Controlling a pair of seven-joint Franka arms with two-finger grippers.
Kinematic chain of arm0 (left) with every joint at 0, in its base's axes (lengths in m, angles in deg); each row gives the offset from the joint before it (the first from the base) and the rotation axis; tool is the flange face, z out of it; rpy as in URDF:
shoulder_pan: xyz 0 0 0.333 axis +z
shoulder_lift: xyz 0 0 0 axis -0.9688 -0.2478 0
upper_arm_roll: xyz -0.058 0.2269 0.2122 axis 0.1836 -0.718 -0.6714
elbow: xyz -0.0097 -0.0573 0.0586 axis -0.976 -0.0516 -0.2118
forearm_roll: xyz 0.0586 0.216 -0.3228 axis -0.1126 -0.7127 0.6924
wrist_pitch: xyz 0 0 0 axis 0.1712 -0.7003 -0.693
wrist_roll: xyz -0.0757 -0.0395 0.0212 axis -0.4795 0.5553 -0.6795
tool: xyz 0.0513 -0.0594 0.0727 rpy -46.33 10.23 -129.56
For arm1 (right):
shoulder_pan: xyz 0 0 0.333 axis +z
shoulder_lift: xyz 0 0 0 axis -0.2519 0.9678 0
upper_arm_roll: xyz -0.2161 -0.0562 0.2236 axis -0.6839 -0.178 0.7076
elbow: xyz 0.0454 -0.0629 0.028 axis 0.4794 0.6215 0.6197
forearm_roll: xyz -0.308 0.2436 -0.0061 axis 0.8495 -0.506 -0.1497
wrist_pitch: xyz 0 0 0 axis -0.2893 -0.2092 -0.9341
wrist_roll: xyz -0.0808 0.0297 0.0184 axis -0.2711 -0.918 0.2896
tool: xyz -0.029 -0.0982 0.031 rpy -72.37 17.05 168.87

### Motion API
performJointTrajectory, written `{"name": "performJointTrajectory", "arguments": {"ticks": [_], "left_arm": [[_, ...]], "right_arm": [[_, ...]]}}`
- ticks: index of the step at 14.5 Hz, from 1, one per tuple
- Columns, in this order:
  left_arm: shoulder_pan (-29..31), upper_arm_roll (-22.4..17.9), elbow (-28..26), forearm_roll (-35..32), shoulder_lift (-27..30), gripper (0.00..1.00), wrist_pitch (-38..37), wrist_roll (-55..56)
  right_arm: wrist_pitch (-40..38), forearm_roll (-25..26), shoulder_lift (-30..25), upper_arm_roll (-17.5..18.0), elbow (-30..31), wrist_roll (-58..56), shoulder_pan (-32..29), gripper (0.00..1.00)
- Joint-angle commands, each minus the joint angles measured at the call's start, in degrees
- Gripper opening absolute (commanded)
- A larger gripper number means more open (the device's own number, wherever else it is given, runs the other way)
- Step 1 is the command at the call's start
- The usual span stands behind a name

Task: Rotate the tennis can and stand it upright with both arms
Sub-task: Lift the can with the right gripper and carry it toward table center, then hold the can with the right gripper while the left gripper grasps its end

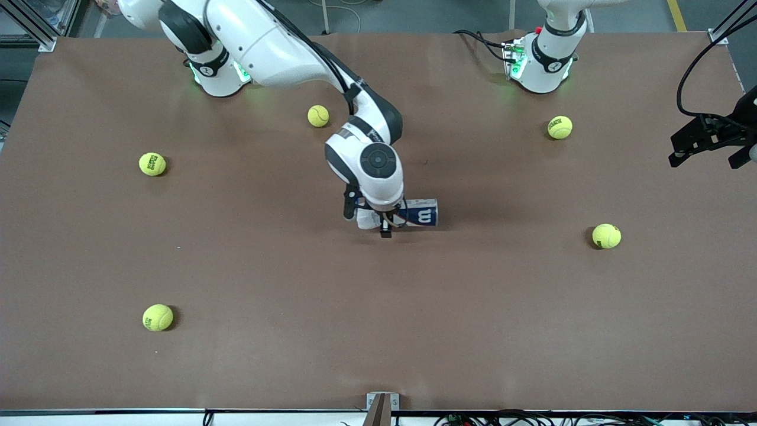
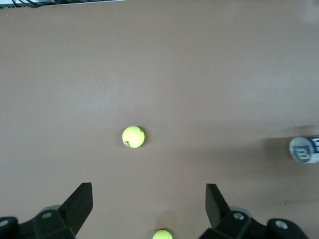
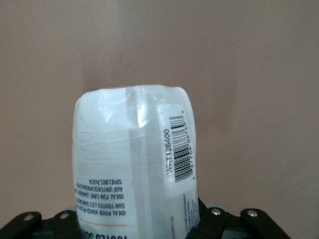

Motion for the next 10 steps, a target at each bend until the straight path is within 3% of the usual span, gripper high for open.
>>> {"name": "performJointTrajectory", "arguments": {"ticks": [1, 7, 10], "left_arm": [[0.2, 0.3, 0.7, -1.5, -0.4, 1.00, -0.3, 0.1], [2.5, 0.5, 0.3, -2.4, -1.7, 1.00, -0.3, 0.6], [2.4, 0.7, 0.3, -2.4, -1.8, 1.00, -0.8, 1.2]], "right_arm": [[-0.6, 1.0, 5.1, -3.3, -7.5, 1.9, 3.6, 0.60], [0.5, 2.4, 6.8, -4.0, -7.6, 1.9, 5.8, 0.60], [1.5, 2.5, 7.1, -4.0, -7.6, 1.9, 6.5, 0.73]]}}
